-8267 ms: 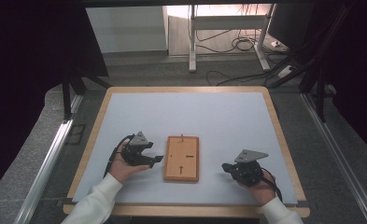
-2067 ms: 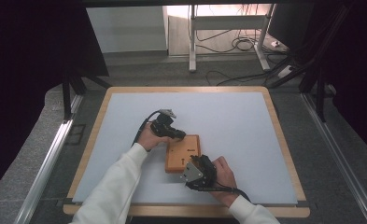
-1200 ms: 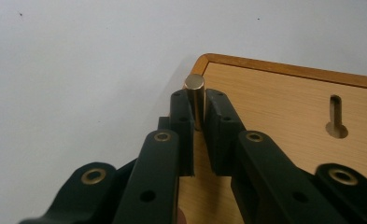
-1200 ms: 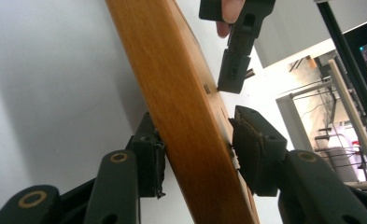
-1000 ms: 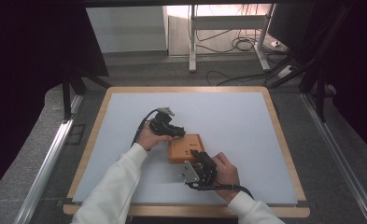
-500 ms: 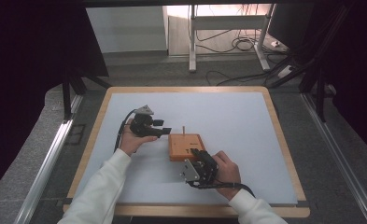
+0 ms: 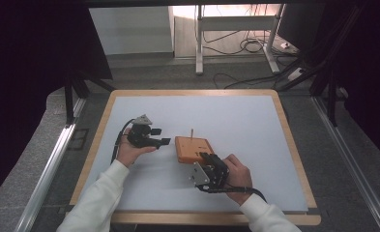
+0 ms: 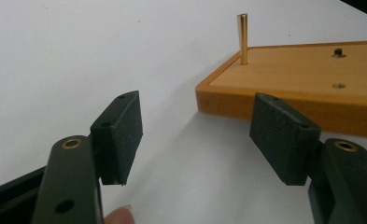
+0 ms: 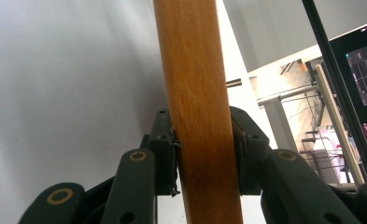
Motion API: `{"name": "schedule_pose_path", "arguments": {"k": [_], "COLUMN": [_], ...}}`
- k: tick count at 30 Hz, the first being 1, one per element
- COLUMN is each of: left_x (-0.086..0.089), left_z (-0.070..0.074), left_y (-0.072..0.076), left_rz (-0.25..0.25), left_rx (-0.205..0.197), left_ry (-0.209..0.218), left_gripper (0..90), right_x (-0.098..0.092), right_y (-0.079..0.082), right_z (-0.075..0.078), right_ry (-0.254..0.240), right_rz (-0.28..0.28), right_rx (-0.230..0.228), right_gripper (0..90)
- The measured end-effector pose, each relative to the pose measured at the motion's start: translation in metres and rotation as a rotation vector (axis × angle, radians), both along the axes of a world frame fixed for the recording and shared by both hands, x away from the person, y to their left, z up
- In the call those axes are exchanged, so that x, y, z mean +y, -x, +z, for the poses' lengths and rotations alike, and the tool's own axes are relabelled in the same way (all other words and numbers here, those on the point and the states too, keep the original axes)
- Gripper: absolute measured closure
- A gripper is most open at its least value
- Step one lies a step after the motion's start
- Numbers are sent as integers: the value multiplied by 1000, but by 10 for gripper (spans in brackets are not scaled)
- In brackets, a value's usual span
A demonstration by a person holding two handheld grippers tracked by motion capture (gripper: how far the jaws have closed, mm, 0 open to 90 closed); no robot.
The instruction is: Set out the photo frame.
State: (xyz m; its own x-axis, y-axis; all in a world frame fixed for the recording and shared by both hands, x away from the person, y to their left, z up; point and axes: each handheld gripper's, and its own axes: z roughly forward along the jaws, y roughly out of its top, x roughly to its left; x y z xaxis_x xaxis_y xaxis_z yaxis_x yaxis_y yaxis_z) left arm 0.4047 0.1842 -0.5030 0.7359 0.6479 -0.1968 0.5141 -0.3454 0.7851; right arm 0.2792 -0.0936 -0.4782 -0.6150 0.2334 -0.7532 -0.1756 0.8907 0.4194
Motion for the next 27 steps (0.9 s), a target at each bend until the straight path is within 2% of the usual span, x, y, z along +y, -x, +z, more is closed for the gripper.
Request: {"name": "schedule_pose_path", "arguments": {"k": [7, 11, 14, 22, 27], "left_x": [1, 1, 1, 2, 3], "left_z": [-4, -6, -7, -7, -9], "left_y": [-2, -2, -3, -2, -3], "left_rz": [5, 3, 0, 5, 9], "left_rx": [10, 15, 17, 18, 19], "left_ry": [2, -3, -7, -4, -5], "left_gripper": [340, 340, 341, 342, 342], "right_x": [-6, -7, -7, -5, -4], "right_y": [-6, -8, -8, -7, -11], "right_z": [20, 26, 31, 51, 55], "right_ry": [-24, -42, -38, -52, -61], "right_rz": [19, 18, 35, 107, 120], "right_rx": [65, 101, 123, 229, 255], "right_gripper": [696, 697, 698, 698, 694]}}
